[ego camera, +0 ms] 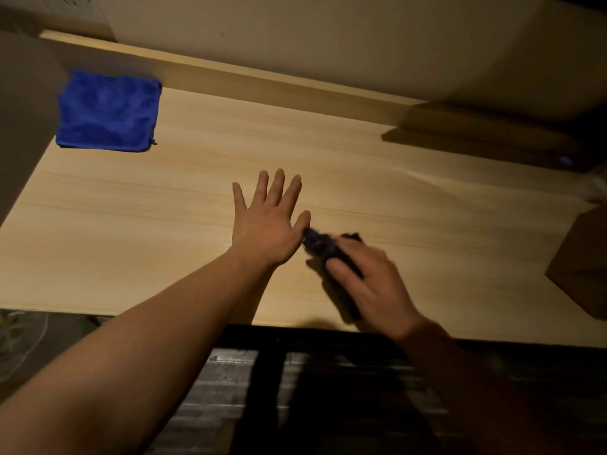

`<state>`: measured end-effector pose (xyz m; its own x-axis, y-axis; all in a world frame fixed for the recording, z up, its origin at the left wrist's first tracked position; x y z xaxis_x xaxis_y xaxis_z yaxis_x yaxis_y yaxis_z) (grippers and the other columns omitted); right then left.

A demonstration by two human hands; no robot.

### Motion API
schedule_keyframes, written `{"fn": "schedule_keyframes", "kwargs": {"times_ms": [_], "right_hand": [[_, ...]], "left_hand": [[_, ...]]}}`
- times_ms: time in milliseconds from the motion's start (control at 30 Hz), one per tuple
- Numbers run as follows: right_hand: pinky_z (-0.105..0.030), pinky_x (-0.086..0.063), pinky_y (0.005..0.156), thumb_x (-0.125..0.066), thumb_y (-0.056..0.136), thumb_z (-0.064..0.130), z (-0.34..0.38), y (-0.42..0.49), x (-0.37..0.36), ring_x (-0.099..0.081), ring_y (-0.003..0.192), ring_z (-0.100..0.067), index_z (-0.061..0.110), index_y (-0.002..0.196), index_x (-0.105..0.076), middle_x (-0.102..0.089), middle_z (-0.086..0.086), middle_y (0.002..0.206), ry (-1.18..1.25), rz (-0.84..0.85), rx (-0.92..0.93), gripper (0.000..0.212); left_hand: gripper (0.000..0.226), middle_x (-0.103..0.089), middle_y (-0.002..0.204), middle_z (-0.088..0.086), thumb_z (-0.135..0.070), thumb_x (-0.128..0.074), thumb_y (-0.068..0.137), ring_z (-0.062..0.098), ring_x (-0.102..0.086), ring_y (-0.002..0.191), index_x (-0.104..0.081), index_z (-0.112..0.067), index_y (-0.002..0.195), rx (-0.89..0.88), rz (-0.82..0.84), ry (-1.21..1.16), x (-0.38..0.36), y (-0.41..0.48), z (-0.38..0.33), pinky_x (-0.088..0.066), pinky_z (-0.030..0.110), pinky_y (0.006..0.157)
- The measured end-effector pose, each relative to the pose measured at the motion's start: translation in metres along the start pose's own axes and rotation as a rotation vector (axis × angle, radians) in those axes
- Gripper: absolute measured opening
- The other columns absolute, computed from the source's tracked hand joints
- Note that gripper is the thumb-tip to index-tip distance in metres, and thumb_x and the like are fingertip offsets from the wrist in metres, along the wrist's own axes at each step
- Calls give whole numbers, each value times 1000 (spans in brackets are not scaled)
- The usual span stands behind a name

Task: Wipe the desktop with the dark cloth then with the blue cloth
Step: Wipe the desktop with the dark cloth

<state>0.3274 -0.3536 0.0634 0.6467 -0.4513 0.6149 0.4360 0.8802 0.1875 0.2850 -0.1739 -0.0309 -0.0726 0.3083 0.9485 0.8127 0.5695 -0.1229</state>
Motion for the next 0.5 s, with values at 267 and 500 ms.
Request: {"fn": "schedule_keyframes", "kwargs": {"times_ms": [267, 500], "right_hand": [[-54, -35, 113, -44, 106, 44, -108, 162, 30, -48, 143, -19, 27, 143, -61, -61, 3, 148, -422, 115, -50, 44], [-53, -13, 123, -43, 110, 44, -153, 245, 18, -17, 159, -20, 28, 157, -44, -33, 1, 169, -613, 197, -59, 49]], "left_hand": [[74, 7, 180, 2, -66, -10, 106, 25, 16, 164, 1, -34, 171, 29, -12, 62, -4, 3, 0, 10, 69, 125], [73, 9, 180, 0, -66, -12, 107, 23, 18, 164, 2, -35, 171, 44, -10, 62, -3, 10, -1, 13, 67, 126]]}}
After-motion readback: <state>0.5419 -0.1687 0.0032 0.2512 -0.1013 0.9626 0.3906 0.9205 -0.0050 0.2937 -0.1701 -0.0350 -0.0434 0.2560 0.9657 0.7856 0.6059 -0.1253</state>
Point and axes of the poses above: each hand's wrist, its own y-axis towards the middle knuckle, its own x-axis out of the back of the hand, z = x × y, the point moved 9 cm from there along y, towards the middle knuckle
